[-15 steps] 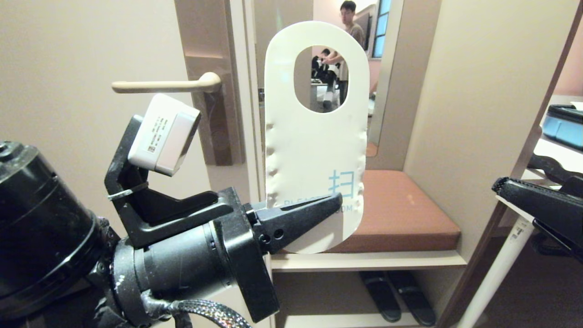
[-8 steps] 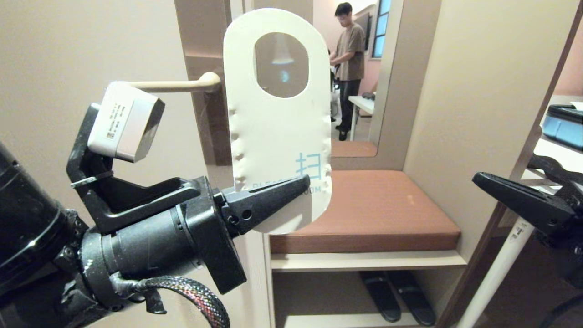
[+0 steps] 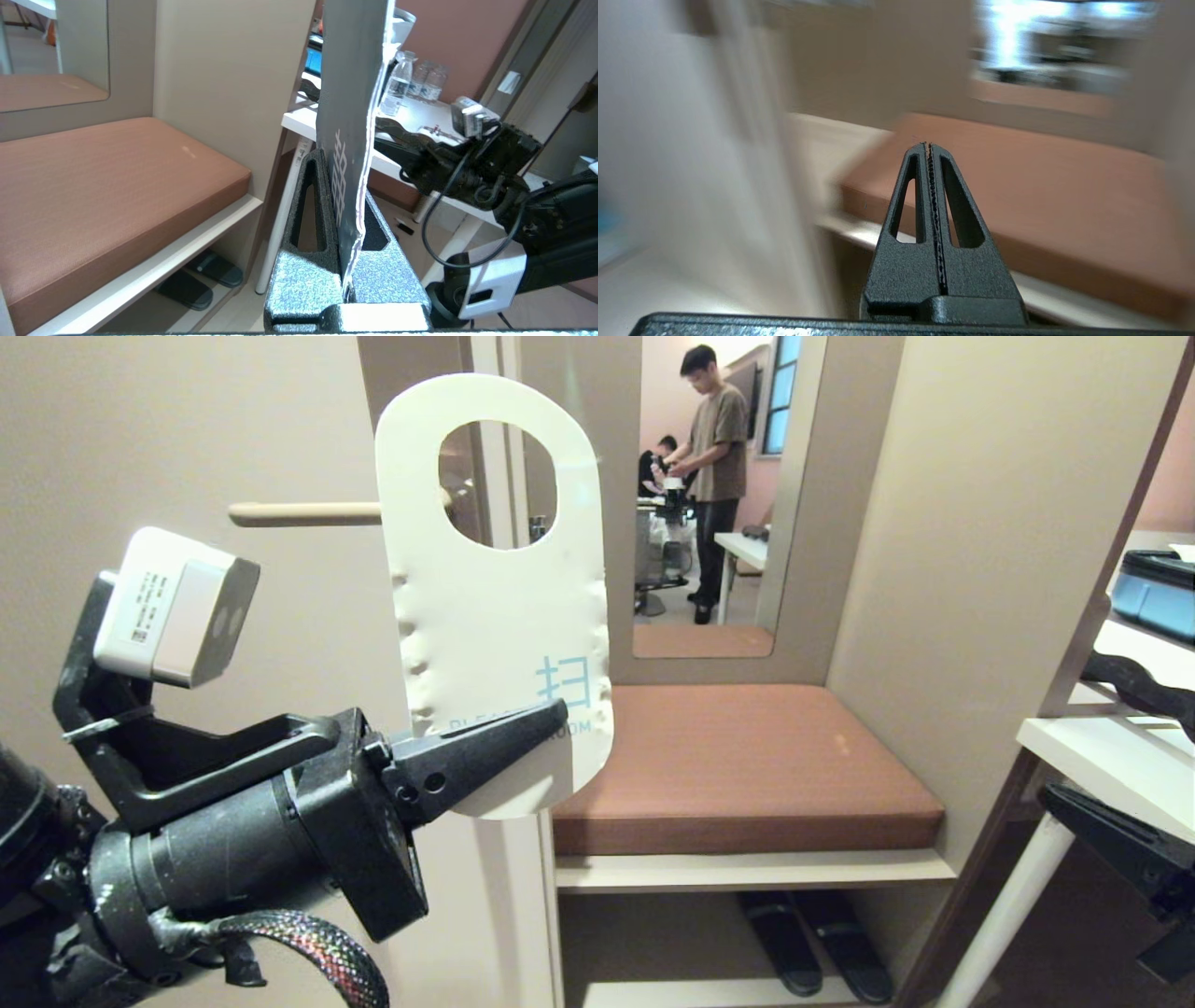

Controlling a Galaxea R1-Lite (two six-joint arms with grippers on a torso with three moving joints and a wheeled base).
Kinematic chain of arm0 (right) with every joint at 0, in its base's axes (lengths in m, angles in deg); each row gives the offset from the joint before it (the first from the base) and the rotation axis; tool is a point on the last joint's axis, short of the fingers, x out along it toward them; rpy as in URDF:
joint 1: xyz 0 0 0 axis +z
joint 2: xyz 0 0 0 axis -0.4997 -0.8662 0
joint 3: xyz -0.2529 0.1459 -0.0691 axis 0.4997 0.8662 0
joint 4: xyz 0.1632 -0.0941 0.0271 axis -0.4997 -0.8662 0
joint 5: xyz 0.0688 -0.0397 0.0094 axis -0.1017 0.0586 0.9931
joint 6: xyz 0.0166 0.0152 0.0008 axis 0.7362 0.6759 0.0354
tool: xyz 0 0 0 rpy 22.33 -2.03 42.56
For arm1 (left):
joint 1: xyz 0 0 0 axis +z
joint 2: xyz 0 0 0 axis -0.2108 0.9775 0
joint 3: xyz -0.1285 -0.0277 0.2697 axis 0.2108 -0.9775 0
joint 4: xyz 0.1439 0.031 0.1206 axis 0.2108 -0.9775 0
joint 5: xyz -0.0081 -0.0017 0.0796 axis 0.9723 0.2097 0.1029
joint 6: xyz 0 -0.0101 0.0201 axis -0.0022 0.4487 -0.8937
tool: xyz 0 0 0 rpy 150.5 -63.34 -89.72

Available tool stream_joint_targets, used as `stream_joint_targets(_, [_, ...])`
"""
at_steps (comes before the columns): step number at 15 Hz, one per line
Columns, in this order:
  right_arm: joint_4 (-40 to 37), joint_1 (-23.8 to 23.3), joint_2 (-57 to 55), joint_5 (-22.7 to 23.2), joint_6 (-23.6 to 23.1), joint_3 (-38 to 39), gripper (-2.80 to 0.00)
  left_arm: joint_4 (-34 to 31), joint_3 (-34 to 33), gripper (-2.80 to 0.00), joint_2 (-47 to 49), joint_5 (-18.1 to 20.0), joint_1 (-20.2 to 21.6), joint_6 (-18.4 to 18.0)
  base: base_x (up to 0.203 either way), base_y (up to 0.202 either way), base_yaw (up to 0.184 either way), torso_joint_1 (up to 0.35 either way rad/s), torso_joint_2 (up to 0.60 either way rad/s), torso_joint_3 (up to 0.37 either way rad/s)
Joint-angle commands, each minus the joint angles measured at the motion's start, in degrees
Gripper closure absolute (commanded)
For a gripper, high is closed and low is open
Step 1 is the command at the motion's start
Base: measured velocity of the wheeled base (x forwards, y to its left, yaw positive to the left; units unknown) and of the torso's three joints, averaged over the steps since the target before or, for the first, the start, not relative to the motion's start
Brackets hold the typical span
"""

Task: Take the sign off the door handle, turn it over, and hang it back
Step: Hang the sign back with the other side facing out

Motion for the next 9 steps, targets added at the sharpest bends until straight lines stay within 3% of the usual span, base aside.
stream_joint_targets(1, [0.29, -2.90, 0.87, -2.38, -0.70, 1.26, 0.00, 0.28, -0.48, 0.00, -0.56, 0.05, 0.11, 0.13, 0.000, 0.000, 0.000, 0.000, 0.00, 0.000])
stream_joint_targets(5, [-6.59, -6.59, 6.33, -4.26, -3.61, 1.31, 0.00, 0.28, -0.63, 0.00, -0.91, 0.05, 0.20, 0.13, 0.000, 0.000, 0.000, 0.000, 0.00, 0.000])
stream_joint_targets(9, [-24.27, -6.70, 19.51, -4.28, -5.52, 1.32, 0.00, 0.28, -1.99, 0.00, -1.81, 0.05, 0.29, 0.22, 0.000, 0.000, 0.000, 0.000, 0.00, 0.000])
